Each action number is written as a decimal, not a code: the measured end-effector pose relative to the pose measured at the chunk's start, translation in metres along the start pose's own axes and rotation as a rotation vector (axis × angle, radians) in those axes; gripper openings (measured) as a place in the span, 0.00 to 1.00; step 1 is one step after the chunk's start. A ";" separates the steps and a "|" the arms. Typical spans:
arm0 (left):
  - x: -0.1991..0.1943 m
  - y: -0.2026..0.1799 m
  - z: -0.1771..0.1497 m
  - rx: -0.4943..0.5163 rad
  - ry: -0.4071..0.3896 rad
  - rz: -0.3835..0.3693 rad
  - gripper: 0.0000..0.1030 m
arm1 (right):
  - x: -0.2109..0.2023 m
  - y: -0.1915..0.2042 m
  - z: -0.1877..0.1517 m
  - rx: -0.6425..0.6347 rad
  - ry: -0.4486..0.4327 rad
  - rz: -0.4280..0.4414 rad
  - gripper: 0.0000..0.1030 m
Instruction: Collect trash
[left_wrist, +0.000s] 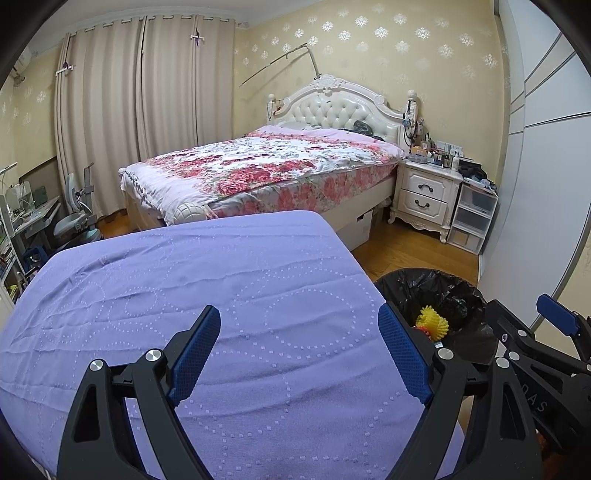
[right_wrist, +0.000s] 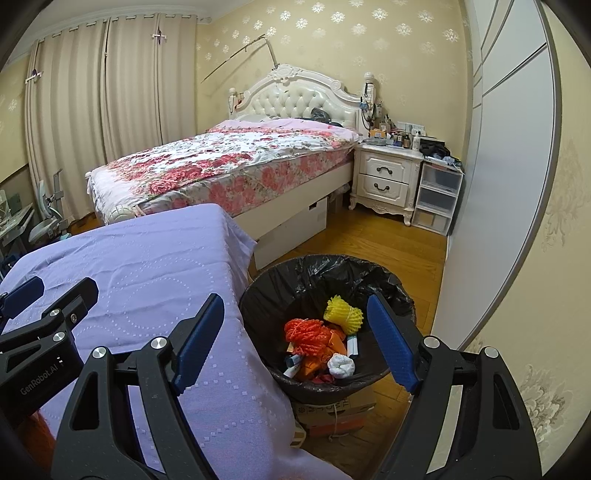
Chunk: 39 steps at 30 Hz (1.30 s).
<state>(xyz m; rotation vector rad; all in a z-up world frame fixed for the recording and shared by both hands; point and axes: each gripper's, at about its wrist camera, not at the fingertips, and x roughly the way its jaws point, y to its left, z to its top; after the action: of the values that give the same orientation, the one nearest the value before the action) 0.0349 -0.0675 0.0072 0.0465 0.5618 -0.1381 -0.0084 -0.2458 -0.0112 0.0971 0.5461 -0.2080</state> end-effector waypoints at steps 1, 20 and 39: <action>0.000 0.000 0.000 0.000 0.000 0.000 0.82 | 0.000 0.000 0.000 0.000 0.000 0.000 0.76; 0.000 -0.001 0.000 0.000 0.002 0.000 0.82 | 0.000 0.000 0.000 -0.001 0.000 0.000 0.76; -0.001 -0.003 -0.002 0.000 0.004 -0.002 0.82 | 0.000 0.001 0.001 -0.001 0.000 -0.001 0.76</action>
<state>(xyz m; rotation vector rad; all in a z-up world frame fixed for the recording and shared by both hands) 0.0328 -0.0701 0.0058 0.0465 0.5662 -0.1401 -0.0082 -0.2447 -0.0105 0.0957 0.5464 -0.2082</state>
